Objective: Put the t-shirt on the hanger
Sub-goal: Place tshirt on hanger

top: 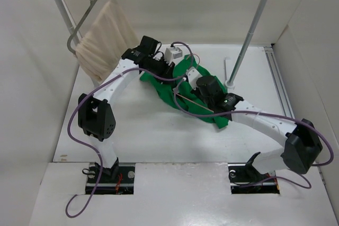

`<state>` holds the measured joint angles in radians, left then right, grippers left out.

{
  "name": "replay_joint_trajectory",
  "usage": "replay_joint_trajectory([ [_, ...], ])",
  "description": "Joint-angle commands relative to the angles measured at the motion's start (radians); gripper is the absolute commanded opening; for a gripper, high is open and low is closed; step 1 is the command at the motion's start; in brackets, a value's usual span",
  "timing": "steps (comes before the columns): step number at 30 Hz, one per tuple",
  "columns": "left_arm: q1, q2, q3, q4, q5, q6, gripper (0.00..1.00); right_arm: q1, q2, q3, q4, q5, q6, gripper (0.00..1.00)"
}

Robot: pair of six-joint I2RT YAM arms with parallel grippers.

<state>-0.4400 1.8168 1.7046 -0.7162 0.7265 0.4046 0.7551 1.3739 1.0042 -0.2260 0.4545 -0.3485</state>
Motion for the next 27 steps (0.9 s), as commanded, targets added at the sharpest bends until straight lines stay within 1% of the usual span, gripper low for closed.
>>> replay_joint_trajectory([
  [1, -0.023, -0.068, 0.046, -0.097, 0.16, 0.085, 0.0, 0.0, 0.036, 0.062, 0.089, 0.055, 0.054, 0.0],
  [4, -0.023, -0.08, 0.026, -0.138, 0.2, 0.135, 0.0, -0.02, 0.06, 0.083, 0.099, 0.055, 0.075, 0.0],
  [7, -0.023, -0.102, 0.003, -0.169, 0.229, 0.207, 0.0, -0.034, 0.06, 0.06, 0.171, 0.001, 0.04, 0.0],
  [8, -0.023, -0.102, 0.003, -0.186, 0.229, 0.227, 0.03, -0.034, 0.06, 0.041, 0.241, -0.051, 0.025, 0.0],
  [10, -0.011, -0.122, 0.003, -0.204, 0.215, 0.278, 0.21, -0.06, 0.045, -0.04, 0.325, -0.121, -0.027, 0.0],
  [11, 0.004, -0.122, 0.003, -0.204, 0.191, 0.296, 0.27, -0.071, 0.033, -0.07, 0.367, -0.219, -0.041, 0.0],
  [12, 0.026, -0.138, -0.011, -0.204, 0.174, 0.322, 0.44, -0.082, 0.033, -0.094, 0.428, -0.264, -0.052, 0.0],
  [13, 0.052, -0.167, -0.02, -0.154, 0.157, 0.335, 0.48, -0.094, 0.033, -0.137, 0.453, -0.298, -0.075, 0.0],
  [14, 0.104, -0.201, -0.035, -0.129, 0.127, 0.379, 0.55, -0.094, 0.043, -0.154, 0.486, -0.348, -0.087, 0.0],
  [15, 0.127, -0.201, -0.036, -0.105, 0.114, 0.379, 0.55, -0.094, 0.044, -0.167, 0.497, -0.364, -0.096, 0.0],
  [16, 0.148, -0.238, -0.054, -0.054, 0.102, 0.449, 0.7, -0.094, 0.062, -0.176, 0.498, -0.381, -0.105, 0.0],
  [17, 0.18, -0.257, -0.071, -0.023, 0.087, 0.485, 0.76, -0.094, 0.071, -0.176, 0.508, -0.398, -0.118, 0.0],
  [18, 0.19, -0.275, -0.092, 0.009, 0.045, 0.526, 0.81, -0.094, 0.082, -0.176, 0.508, -0.425, -0.118, 0.0],
  [19, 0.19, -0.29, -0.115, 0.036, 0.024, 0.566, 0.85, -0.094, 0.082, -0.176, 0.519, -0.439, -0.118, 0.0],
  [20, 0.19, -0.316, -0.167, 0.084, 0.007, 0.655, 0.9, -0.094, 0.096, -0.176, 0.519, -0.451, -0.118, 0.0],
  [21, 0.19, -0.326, -0.198, 0.105, -0.013, 0.693, 0.93, -0.094, 0.096, -0.185, 0.533, -0.451, -0.118, 0.0],
  [23, 0.19, -0.326, -0.285, 0.148, -0.013, 0.782, 0.96, -0.094, 0.105, -0.185, 0.547, -0.462, -0.118, 0.0],
  [24, 0.19, -0.326, -0.308, 0.162, 0.002, 0.828, 1.0, -0.094, 0.105, -0.185, 0.547, -0.474, -0.127, 0.0],
  [27, 0.181, -0.282, -0.362, 0.173, 0.053, 0.891, 1.0, -0.094, 0.105, -0.194, 0.547, -0.499, -0.136, 0.0],
])
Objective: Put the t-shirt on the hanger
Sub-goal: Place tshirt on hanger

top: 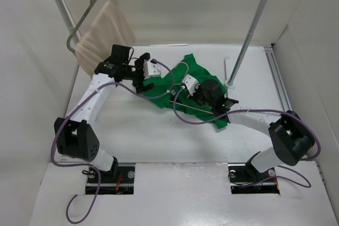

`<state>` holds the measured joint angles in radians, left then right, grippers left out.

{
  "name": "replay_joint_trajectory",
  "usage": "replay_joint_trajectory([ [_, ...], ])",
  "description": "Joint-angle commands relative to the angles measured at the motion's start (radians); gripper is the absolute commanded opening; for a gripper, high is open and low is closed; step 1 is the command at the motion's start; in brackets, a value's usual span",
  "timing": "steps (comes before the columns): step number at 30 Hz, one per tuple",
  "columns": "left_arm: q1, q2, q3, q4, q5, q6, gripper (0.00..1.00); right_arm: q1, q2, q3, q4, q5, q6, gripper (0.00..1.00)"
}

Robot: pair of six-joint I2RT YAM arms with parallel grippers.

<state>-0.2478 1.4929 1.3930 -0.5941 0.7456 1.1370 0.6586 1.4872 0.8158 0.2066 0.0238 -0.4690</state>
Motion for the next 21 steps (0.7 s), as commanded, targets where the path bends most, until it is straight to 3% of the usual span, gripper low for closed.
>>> replay_joint_trajectory([
  [1, -0.034, 0.055, -0.06, 0.051, 0.034, 0.179, 1.0, 0.003, -0.008, -0.006, 0.114, -0.077, -0.016, 0.0],
  [6, -0.082, 0.121, -0.103, 0.25, -0.026, 0.049, 1.0, 0.003, -0.047, -0.03, 0.114, -0.169, -0.036, 0.0],
  [9, -0.082, 0.174, -0.082, 0.242, -0.008, 0.062, 1.0, 0.003, -0.07, -0.05, 0.114, -0.197, -0.045, 0.0],
  [13, -0.091, 0.266, 0.044, -0.072, 0.08, 0.251, 0.86, 0.003, -0.079, -0.05, 0.114, -0.197, -0.045, 0.0],
  [14, -0.091, 0.297, 0.055, -0.186, 0.089, 0.335, 0.77, 0.003, -0.079, -0.035, 0.114, -0.197, -0.045, 0.0],
  [21, -0.113, 0.333, 0.086, -0.329, 0.162, 0.415, 0.35, 0.021, -0.03, 0.075, 0.093, -0.188, -0.068, 0.0],
])
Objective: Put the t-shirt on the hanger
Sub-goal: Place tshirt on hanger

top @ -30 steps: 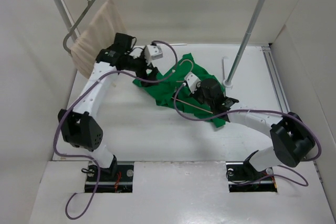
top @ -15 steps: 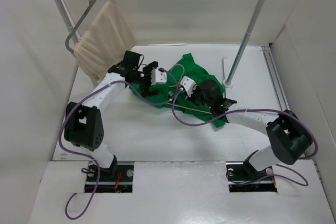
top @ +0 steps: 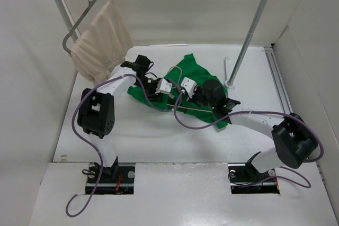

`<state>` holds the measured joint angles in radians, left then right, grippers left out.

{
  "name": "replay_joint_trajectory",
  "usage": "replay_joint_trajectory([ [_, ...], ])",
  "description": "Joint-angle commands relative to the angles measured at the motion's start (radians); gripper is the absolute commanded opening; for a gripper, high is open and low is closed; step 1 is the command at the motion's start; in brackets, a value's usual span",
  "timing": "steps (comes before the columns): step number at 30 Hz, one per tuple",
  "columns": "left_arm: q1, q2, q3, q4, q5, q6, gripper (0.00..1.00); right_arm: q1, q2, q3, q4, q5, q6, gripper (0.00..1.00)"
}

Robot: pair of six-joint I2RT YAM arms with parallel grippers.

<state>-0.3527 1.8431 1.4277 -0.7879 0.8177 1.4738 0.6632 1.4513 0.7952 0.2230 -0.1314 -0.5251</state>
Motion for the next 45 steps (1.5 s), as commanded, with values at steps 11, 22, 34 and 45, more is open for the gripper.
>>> replay_joint_trajectory([
  [11, 0.066, -0.08, 0.071, 0.059, 0.16, -0.409, 0.0, -0.013, 0.037, 0.248, -0.106, 0.033, 0.014, 0.58],
  [22, 0.095, -0.252, -0.151, 0.481, 0.049, -1.133, 0.0, -0.004, -0.264, 0.087, -0.267, 0.174, 0.292, 0.97],
  [34, 0.086, -0.321, -0.277, 0.647, 0.092, -1.322, 0.0, 0.03, 0.012, 0.076, 0.076, -0.094, 0.523, 0.76],
  [45, 0.086, -0.331, -0.288, 0.636, 0.08, -1.294, 0.0, 0.095, 0.184, 0.002, 0.225, -0.036, 0.577, 0.66],
])
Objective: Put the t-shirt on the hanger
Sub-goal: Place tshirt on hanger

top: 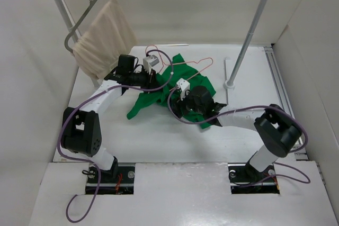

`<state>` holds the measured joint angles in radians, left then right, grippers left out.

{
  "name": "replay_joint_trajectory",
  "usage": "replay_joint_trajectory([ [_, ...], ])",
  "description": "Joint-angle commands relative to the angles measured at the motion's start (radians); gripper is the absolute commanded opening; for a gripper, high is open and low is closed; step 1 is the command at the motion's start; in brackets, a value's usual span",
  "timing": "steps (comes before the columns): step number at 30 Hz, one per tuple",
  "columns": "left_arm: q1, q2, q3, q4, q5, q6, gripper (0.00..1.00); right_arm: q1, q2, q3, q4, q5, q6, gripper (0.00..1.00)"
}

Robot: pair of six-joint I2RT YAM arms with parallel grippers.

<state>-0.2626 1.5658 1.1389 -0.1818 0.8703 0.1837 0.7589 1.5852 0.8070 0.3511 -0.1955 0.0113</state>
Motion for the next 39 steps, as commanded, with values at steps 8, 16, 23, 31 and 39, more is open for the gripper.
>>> replay_joint_trajectory([
  [8, 0.026, -0.073, 0.01, -0.051, 0.036, 0.063, 0.0, -0.095, 0.015, -0.126, 0.097, 0.114, 0.174, 0.0],
  [16, 0.036, -0.082, 0.082, -0.332, 0.05, 0.488, 0.0, -0.329, -0.273, -0.255, -0.012, 0.07, 0.168, 0.0],
  [23, 0.036, -0.153, 0.071, -0.441, -0.112, 0.832, 0.0, -0.667, -0.425, -0.279, -0.144, -0.191, 0.018, 0.0],
  [31, 0.036, -0.182, 0.025, -0.167, -0.433, 0.599, 0.0, -0.765, -0.547, -0.226, -0.332, -0.288, -0.065, 0.0],
  [39, 0.059, -0.182, 0.028, -0.104, -0.433, 0.485, 0.0, -0.797, -0.602, -0.194, -0.452, -0.367, -0.122, 0.0],
])
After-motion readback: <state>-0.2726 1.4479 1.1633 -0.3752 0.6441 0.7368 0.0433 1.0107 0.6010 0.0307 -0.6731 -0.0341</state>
